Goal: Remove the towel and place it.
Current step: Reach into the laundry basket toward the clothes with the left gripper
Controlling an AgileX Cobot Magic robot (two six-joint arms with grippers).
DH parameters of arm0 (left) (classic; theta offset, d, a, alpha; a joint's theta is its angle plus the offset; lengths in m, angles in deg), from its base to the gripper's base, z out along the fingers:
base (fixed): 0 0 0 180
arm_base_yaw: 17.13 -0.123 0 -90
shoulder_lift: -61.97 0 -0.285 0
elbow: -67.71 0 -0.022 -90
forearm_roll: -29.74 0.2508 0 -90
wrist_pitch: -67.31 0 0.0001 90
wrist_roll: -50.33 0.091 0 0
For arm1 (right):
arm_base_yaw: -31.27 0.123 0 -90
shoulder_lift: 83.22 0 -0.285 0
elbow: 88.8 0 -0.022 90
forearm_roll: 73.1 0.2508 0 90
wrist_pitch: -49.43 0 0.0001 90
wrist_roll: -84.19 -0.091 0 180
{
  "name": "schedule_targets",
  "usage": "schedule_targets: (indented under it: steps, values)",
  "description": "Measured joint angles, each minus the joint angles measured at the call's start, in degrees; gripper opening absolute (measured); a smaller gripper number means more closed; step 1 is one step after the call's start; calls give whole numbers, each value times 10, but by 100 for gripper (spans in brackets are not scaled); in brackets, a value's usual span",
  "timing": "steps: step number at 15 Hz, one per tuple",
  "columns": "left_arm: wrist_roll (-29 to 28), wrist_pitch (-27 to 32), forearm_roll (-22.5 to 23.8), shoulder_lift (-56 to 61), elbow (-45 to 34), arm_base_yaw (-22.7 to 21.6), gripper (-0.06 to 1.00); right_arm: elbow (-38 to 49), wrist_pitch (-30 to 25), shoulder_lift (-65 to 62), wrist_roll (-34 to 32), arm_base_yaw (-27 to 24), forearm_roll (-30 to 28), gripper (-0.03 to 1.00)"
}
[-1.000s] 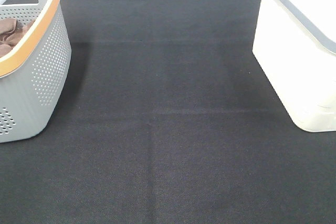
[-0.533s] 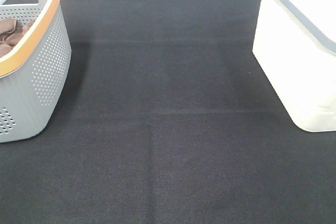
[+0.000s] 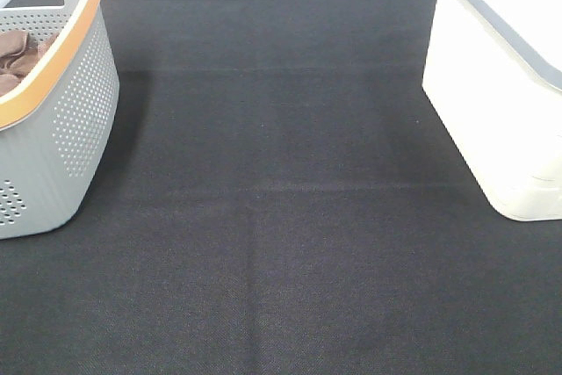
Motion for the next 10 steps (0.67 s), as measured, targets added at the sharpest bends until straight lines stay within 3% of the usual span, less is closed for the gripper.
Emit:
schedule_targets:
  steps: [10]
  values:
    - [0, 0, 0, 0, 0, 0, 55, 0, 0, 0, 0, 0, 0, 63]
